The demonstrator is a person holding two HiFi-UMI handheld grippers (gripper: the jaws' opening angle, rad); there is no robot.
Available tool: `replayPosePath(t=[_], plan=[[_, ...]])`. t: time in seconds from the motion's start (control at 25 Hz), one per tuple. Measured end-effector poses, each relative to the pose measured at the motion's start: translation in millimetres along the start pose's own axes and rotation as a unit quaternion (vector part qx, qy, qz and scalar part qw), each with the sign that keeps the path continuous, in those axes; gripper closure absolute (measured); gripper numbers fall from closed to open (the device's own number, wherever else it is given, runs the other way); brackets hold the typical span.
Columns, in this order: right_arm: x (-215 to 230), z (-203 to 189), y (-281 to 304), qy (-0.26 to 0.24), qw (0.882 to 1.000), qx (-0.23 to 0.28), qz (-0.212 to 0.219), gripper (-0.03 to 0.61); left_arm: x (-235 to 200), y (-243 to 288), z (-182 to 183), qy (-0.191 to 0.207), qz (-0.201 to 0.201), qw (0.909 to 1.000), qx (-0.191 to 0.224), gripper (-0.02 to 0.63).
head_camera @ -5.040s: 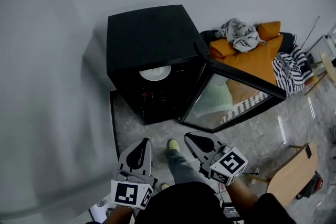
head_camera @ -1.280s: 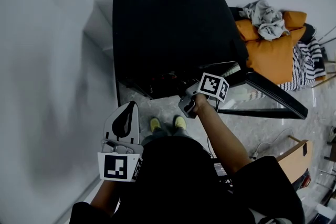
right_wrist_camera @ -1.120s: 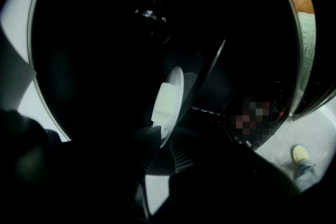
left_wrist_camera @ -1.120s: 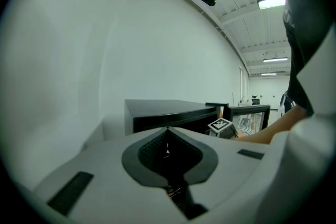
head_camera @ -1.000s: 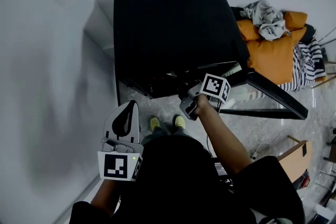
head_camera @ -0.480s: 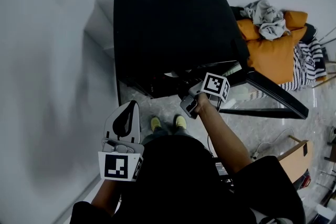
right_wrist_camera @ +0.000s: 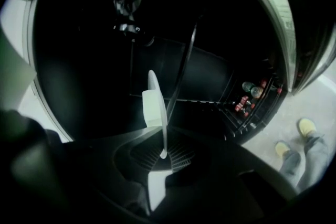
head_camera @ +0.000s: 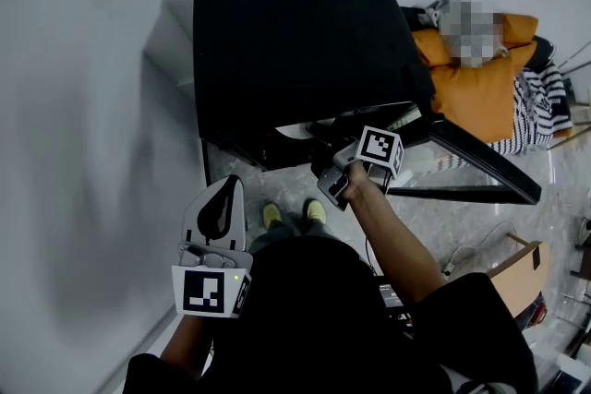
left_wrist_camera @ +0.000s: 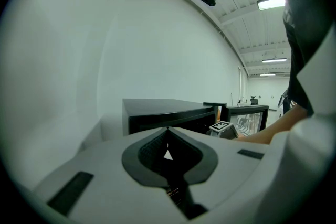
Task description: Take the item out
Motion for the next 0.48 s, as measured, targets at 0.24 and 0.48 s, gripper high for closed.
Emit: replayPosePath(t=[0.24,0.48], plan=[[4,-7,-13,0.010,1.000,-0.010,-0.007,0.558,1,3,1,0.001,-0.008,1.0000,-0.001,0.604],[3,-9,-34,-0.003,1.000,-0.020,-0.011,0.558,5,7,2,-0.001,-0.021,0.9998,-0.002,0.605]])
Point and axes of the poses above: the fingertips, and each gripper's own axes: y forward along the fingers, x to its right, z out of its top, the point moved 6 cm from there along -y, backward along the fingers, and after that the axes turned 6 degrees about -z, right-handed, at the moved point
